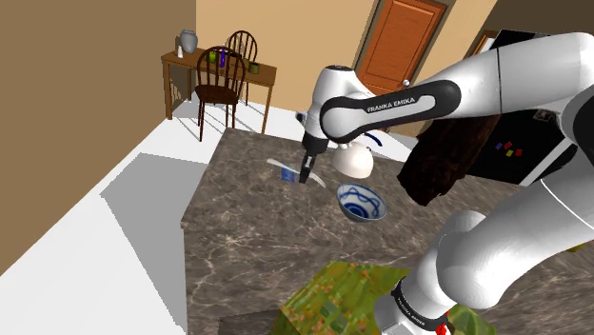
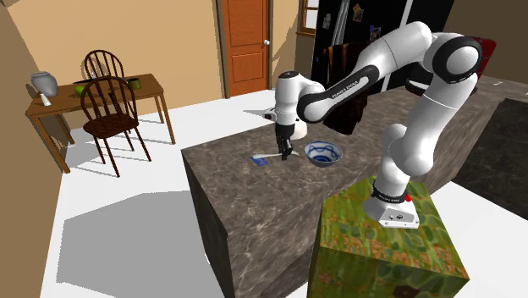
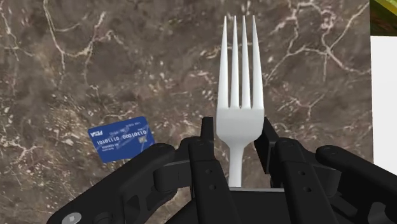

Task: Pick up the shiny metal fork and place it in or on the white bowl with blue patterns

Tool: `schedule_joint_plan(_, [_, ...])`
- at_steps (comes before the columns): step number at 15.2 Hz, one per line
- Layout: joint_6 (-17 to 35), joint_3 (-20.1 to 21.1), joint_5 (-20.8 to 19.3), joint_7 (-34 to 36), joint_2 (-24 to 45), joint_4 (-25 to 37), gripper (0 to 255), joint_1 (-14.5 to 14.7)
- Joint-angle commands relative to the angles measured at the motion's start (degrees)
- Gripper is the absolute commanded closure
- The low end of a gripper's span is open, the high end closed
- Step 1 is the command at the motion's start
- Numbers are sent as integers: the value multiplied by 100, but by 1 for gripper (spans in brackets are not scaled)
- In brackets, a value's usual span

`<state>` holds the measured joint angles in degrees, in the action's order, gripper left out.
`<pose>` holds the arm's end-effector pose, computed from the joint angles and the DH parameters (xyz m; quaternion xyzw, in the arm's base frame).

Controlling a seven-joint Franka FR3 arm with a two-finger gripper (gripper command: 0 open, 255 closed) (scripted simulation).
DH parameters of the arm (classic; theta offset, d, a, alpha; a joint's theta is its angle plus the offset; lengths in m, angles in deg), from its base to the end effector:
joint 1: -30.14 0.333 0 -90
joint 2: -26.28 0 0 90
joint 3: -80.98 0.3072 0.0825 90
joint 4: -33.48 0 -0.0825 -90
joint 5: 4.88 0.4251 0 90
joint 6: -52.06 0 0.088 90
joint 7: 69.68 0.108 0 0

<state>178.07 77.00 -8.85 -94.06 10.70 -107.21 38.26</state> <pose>0.4808 0.0329 0.3672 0.9635 0.2669 0.0043 0.0199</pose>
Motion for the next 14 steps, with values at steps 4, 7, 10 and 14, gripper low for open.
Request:
schedule_joint_plan(4, [-416, 11, 8, -9, -179, 236, 255, 4])
schedule_joint_plan(7, [-663, 17, 13, -17, -269, 393, 255, 6])
schedule_joint_plan(10, [-791, -32, -17, -94, -501, 293, 255, -36])
schedule_joint_plan(14, [-806, -262, -189, -398, -1251, -423, 255, -237])
